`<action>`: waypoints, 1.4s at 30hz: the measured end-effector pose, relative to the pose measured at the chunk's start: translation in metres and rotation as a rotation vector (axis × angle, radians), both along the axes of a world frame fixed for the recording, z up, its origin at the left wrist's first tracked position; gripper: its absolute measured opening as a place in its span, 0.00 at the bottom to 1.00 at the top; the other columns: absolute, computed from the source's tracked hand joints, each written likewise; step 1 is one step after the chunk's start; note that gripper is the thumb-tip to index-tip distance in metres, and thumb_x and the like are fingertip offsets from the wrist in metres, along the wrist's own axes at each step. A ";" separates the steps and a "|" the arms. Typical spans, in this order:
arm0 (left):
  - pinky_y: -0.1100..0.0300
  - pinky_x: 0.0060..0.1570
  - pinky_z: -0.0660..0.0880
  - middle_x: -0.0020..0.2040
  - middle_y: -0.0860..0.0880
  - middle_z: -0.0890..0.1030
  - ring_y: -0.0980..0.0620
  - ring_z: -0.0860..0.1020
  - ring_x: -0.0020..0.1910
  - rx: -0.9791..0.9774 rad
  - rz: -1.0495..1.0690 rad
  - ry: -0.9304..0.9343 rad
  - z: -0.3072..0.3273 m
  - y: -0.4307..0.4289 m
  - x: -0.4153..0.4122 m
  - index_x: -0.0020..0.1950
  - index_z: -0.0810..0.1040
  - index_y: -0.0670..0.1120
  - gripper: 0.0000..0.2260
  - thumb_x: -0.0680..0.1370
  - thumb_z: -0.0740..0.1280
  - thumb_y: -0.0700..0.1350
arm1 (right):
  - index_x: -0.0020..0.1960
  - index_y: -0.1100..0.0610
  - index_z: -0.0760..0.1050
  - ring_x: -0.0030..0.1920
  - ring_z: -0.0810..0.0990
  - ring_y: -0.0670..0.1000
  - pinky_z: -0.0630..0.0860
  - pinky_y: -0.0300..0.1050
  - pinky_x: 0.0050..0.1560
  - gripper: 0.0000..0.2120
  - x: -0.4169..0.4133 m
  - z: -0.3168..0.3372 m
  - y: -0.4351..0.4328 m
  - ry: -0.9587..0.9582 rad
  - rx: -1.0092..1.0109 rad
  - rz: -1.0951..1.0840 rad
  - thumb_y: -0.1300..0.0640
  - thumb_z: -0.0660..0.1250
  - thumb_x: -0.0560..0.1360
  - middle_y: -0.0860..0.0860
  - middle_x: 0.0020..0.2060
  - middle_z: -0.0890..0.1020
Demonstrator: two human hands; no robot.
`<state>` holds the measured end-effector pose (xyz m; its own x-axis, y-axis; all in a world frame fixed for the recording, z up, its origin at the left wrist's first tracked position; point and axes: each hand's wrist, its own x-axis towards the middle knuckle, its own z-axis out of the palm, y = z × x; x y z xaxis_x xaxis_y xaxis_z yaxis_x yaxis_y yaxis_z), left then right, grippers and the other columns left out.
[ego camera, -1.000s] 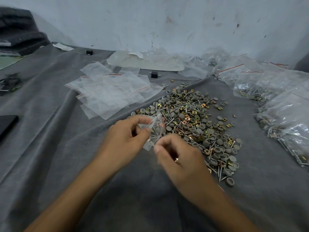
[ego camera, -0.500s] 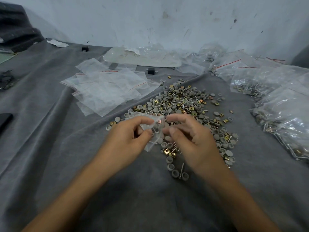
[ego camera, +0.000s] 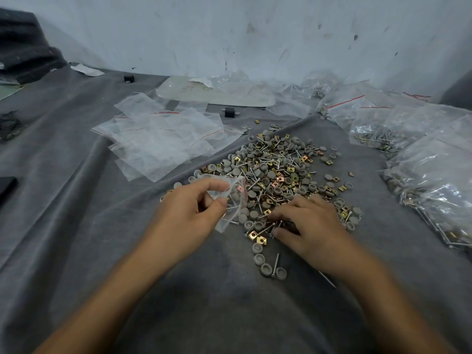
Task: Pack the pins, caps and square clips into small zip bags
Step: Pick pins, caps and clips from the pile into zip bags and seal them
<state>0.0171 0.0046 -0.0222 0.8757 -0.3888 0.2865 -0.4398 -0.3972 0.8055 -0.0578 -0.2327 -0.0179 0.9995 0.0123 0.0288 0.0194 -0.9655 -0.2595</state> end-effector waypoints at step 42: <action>0.53 0.36 0.76 0.32 0.54 0.80 0.58 0.77 0.31 0.048 -0.013 -0.023 -0.001 -0.006 -0.005 0.55 0.80 0.61 0.08 0.81 0.69 0.47 | 0.49 0.46 0.79 0.41 0.79 0.42 0.75 0.36 0.38 0.01 -0.001 -0.004 0.035 -0.369 0.454 -0.049 0.51 0.70 0.78 0.40 0.37 0.79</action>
